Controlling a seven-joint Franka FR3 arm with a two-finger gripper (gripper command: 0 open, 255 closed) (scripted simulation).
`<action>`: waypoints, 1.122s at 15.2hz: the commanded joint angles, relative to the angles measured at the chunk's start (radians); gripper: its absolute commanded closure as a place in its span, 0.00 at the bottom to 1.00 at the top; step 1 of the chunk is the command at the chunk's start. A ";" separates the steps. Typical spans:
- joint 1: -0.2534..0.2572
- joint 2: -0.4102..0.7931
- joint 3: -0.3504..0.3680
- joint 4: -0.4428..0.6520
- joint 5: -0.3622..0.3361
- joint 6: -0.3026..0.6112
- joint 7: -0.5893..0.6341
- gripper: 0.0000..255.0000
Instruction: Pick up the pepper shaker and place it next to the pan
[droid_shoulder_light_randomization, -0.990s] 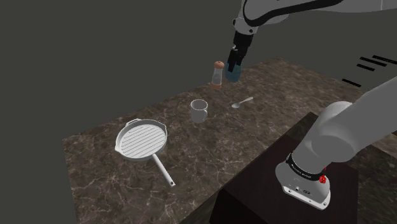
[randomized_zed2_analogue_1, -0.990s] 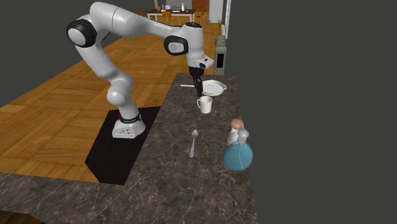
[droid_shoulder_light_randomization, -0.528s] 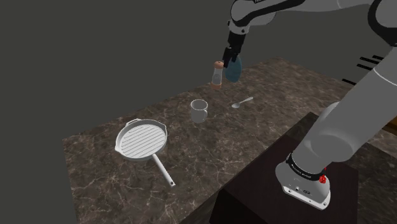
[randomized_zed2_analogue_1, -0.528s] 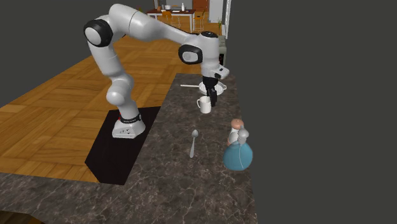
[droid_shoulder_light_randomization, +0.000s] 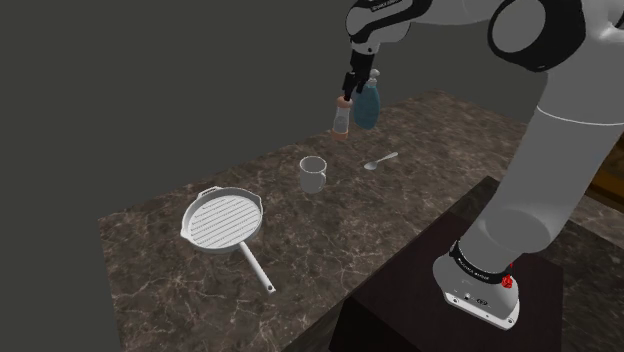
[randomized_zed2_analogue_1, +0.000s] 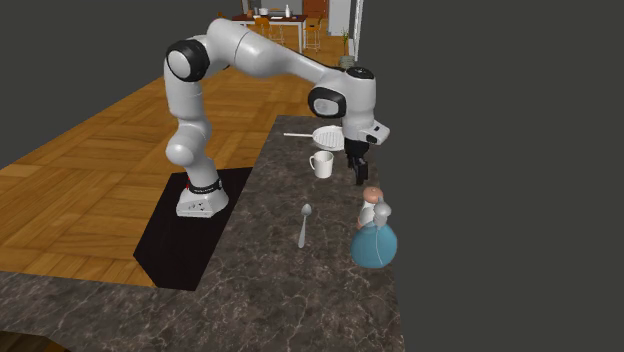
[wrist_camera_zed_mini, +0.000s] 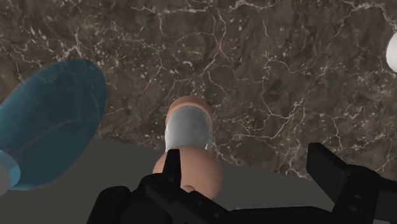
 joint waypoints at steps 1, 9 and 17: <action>-0.023 0.086 -0.005 0.088 0.031 -0.006 -0.031 0.00; -0.055 0.203 0.002 0.163 0.072 0.032 -0.064 0.00; -0.055 0.217 0.005 0.148 0.078 0.060 -0.068 0.00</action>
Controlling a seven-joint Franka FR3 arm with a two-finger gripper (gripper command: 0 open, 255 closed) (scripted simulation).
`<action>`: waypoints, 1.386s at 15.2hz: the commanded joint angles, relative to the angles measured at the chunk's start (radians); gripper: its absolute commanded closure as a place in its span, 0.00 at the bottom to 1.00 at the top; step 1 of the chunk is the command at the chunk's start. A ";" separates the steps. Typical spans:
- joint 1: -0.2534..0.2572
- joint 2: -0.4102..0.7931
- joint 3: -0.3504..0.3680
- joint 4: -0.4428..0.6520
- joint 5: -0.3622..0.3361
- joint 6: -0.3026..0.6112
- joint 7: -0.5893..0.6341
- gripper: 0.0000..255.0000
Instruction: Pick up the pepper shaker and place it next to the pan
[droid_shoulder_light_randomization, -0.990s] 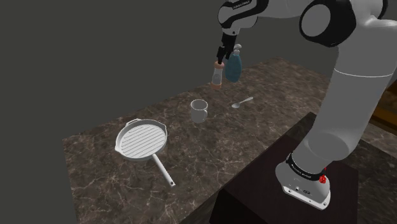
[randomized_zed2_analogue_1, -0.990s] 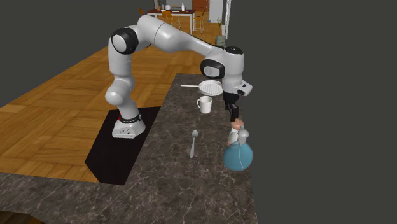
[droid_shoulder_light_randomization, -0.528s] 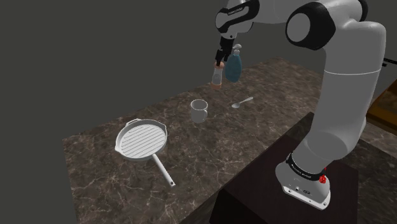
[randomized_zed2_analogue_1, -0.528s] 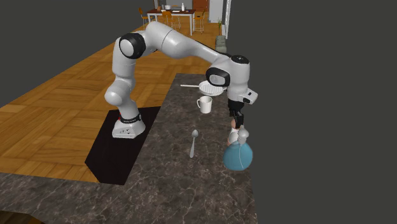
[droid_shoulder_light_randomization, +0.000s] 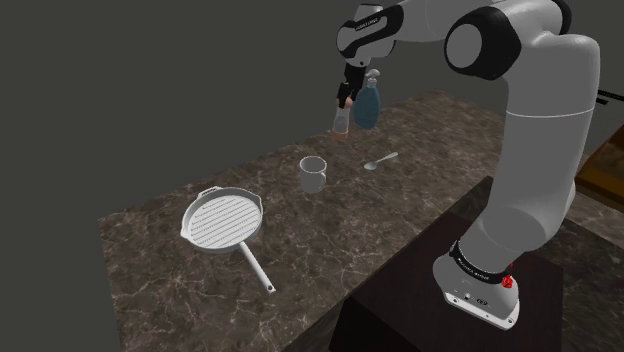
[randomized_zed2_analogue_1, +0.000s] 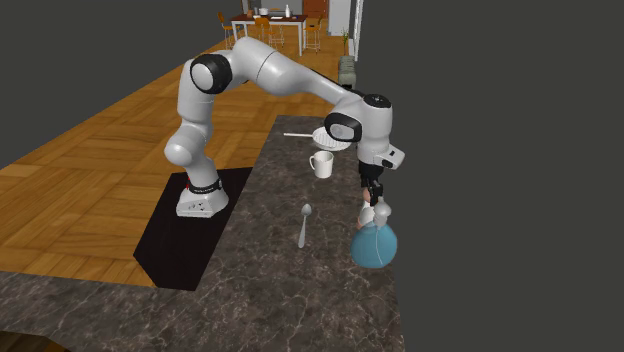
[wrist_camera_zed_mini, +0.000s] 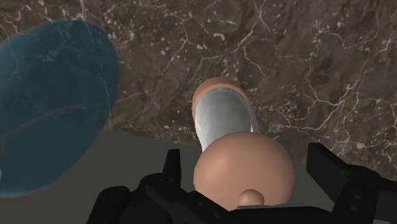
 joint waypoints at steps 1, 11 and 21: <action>0.000 0.000 0.000 0.000 0.000 0.000 0.000 0.00; 0.000 0.000 0.000 0.000 0.000 0.000 0.000 1.00; 0.001 -0.033 -0.007 0.075 -0.017 -0.106 0.016 1.00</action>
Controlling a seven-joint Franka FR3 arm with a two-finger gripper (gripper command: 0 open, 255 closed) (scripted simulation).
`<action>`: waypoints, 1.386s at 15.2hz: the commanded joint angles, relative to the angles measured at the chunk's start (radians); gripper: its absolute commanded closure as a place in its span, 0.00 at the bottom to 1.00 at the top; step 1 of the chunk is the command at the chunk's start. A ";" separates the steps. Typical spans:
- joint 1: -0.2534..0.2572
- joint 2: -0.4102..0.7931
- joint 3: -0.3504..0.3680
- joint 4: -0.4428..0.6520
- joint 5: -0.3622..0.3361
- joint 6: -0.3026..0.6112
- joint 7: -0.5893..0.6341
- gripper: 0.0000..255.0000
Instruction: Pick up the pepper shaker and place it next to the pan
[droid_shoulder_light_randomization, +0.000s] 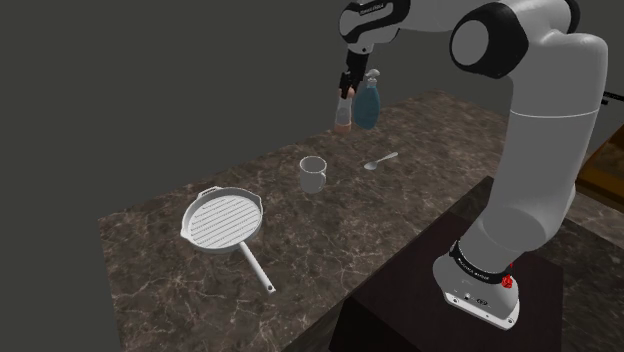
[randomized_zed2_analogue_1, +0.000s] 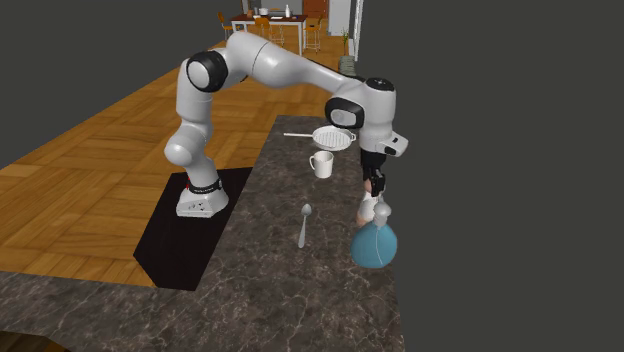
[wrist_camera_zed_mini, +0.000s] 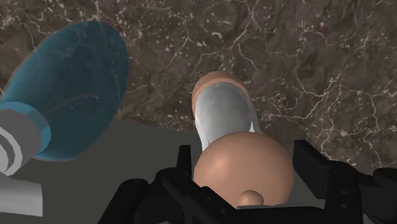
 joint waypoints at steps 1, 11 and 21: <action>0.001 -0.006 -0.001 0.017 -0.004 -0.023 0.005 1.00; -0.004 -0.020 -0.006 0.132 -0.014 -0.150 0.018 1.00; -0.016 -0.008 -0.009 0.285 -0.013 -0.290 0.028 1.00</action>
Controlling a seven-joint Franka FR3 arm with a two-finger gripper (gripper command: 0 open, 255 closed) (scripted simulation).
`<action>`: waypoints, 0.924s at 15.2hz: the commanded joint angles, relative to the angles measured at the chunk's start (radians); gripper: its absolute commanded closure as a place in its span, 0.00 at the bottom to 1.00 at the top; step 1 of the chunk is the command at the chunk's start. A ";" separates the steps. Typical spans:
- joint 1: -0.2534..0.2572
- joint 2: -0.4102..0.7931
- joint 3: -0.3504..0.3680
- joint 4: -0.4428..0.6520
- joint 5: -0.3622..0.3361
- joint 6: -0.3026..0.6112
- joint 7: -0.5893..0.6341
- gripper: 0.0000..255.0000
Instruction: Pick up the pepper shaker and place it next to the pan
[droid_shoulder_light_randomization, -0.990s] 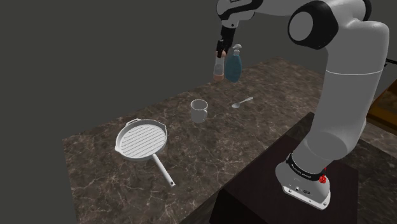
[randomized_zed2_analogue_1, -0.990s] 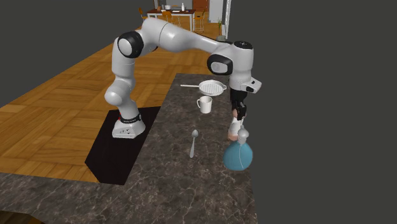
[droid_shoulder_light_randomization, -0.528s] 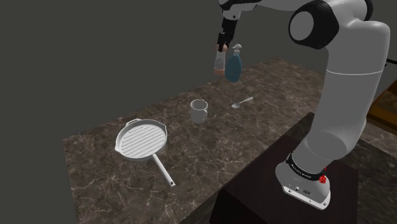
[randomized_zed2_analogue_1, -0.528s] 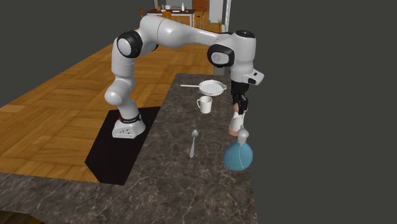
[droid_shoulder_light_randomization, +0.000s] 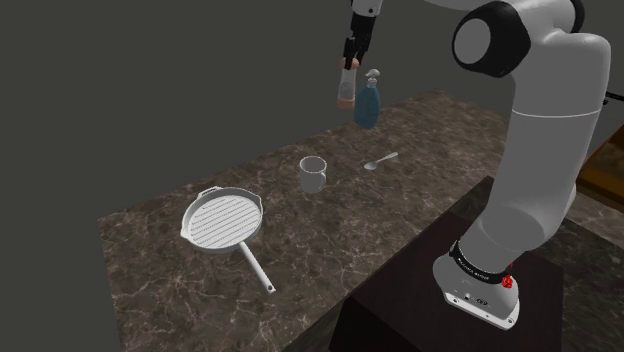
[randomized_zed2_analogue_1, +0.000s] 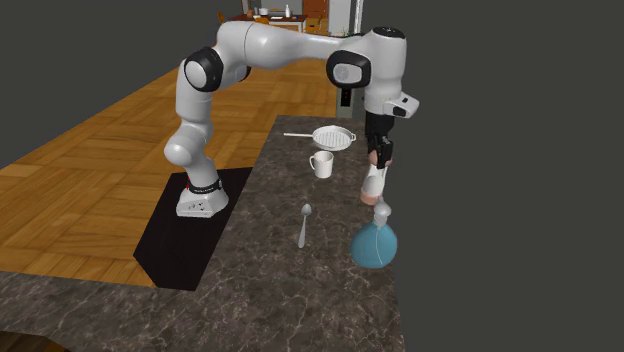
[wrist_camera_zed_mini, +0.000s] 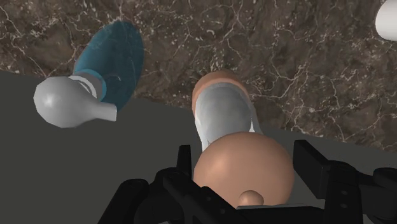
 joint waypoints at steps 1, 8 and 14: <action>-0.003 0.005 0.000 0.034 0.001 -0.029 0.002 1.00; -0.021 0.039 -0.001 0.180 0.011 -0.142 0.007 1.00; -0.049 0.093 0.001 0.349 0.029 -0.257 0.013 1.00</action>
